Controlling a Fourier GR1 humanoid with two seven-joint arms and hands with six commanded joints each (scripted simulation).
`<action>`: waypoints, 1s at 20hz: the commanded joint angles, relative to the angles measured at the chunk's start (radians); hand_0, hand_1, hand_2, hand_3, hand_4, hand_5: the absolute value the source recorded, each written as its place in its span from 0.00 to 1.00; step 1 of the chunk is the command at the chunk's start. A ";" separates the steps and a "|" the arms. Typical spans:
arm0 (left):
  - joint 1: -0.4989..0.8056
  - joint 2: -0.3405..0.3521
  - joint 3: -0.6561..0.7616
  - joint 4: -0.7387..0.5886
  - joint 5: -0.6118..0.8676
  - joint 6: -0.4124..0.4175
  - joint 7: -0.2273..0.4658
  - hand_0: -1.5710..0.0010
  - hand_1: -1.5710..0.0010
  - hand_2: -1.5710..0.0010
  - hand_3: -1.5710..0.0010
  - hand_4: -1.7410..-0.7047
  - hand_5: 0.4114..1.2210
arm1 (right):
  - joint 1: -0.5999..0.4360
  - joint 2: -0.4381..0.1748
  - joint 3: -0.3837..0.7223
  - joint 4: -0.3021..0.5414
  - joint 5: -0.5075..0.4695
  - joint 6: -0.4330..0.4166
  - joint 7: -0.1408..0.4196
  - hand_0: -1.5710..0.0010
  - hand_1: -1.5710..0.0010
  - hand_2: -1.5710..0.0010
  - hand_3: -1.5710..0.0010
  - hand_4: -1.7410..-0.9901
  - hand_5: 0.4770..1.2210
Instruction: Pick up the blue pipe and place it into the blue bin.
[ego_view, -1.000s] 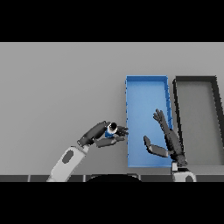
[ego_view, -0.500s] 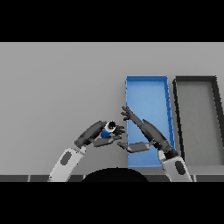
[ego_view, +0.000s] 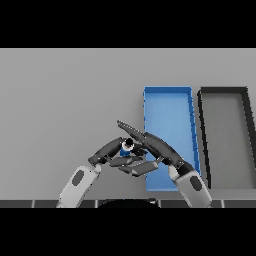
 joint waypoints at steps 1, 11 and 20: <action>-0.001 -0.005 0.003 0.002 0.009 -0.010 0.019 0.00 0.00 0.00 0.00 0.27 1.00 | -0.031 0.008 -0.001 0.026 -0.001 0.004 0.013 1.00 1.00 1.00 1.00 0.71 0.05; 0.011 -0.035 0.028 0.005 -0.018 -0.028 0.009 0.00 0.00 0.01 0.19 0.06 1.00 | -0.119 0.085 0.016 0.142 -0.034 0.029 -0.005 0.25 0.24 0.24 0.34 0.30 0.26; 0.009 -0.051 0.039 0.011 -0.044 -0.045 -0.029 0.00 0.00 0.01 0.09 0.01 1.00 | -0.062 0.147 0.027 0.116 0.005 0.035 -0.034 0.03 0.03 0.03 0.05 0.33 0.90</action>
